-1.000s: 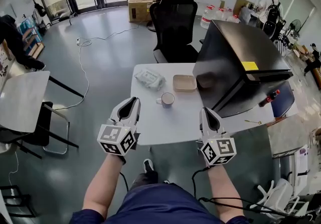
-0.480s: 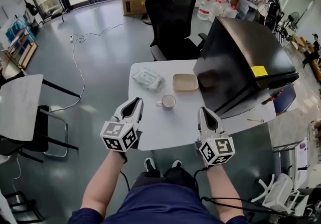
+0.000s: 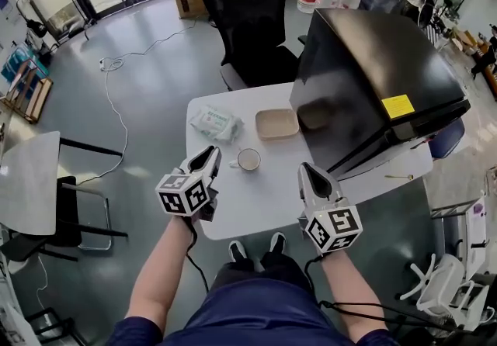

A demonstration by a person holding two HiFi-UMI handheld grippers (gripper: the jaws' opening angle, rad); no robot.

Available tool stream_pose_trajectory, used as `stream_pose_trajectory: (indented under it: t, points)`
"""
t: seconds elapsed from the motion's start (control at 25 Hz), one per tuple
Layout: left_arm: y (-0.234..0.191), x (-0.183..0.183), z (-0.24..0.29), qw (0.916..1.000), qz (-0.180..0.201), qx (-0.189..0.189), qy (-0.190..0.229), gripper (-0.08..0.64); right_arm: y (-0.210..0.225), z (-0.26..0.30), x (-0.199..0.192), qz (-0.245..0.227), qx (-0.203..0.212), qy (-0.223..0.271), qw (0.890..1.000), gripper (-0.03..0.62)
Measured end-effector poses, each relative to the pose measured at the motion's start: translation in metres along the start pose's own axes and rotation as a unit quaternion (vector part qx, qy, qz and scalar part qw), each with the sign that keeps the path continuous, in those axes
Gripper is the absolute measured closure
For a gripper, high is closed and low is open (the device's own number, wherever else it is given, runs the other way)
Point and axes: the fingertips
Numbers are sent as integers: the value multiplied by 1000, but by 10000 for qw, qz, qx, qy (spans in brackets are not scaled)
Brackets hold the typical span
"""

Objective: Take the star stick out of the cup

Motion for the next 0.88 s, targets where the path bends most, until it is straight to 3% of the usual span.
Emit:
stream_pose_trajectory:
  t: [0.28, 0.64, 0.88]
  points:
    - [-19, -54, 45, 9966, -353, -119, -741, 518, 15, -13, -20, -44, -123, -234, 9996, 586]
    - [-29, -119, 78, 9778, -1107, -465, -1717, 456, 41, -30, -32, 124, -491, -315, 9982, 586]
    - [-40, -141, 93, 9713, -1057, -338, -2104, 456, 57, -42, -35, 204, -752, -306, 9965, 586]
Point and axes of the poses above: the fingertips, and each gripper's own axes: z forward along the fingers, y to its right, x out of its top, and after that the axes turned 11 degrees about y, right-handed
